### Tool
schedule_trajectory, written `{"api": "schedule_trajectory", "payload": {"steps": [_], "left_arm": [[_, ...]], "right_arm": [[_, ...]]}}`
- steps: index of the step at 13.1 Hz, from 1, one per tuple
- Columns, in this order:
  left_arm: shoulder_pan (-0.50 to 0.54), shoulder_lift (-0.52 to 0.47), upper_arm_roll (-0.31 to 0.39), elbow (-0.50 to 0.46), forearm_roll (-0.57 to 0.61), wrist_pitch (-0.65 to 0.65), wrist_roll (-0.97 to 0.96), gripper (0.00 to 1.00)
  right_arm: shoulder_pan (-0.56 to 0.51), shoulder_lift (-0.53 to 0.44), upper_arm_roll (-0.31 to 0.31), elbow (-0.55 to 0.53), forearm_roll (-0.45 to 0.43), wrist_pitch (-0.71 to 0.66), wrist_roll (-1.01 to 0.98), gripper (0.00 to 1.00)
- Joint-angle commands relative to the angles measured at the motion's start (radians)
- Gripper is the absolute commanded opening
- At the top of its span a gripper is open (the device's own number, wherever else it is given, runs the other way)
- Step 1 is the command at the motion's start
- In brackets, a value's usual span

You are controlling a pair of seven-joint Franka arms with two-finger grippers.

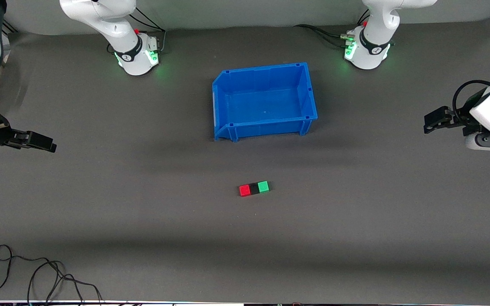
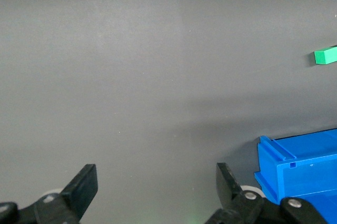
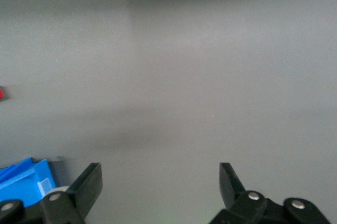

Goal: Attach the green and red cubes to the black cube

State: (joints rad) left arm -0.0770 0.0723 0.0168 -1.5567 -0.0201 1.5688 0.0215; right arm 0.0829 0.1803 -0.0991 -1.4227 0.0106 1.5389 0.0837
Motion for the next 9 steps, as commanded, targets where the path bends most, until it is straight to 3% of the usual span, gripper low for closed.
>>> {"api": "schedule_trajectory", "payload": {"steps": [1, 6, 8, 9], "left_arm": [[-0.020, 0.003, 0.026, 0.015, 0.019, 0.008, 0.017, 1.00], [-0.017, -0.017, 0.028, 0.001, 0.037, 0.008, 0.031, 1.00], [-0.018, -0.017, 0.028, 0.001, 0.037, -0.003, 0.032, 1.00], [-0.018, -0.017, 0.028, 0.003, 0.037, -0.009, 0.032, 1.00]], "right_arm": [[0.009, -0.123, -0.019, -0.180, -0.020, 0.102, -0.079, 0.98], [0.021, -0.157, -0.019, -0.242, -0.020, 0.146, -0.075, 0.98], [-0.046, -0.157, 0.040, -0.229, -0.018, 0.115, -0.064, 0.98], [-0.104, -0.162, 0.100, -0.231, -0.017, 0.113, -0.062, 0.98]]}}
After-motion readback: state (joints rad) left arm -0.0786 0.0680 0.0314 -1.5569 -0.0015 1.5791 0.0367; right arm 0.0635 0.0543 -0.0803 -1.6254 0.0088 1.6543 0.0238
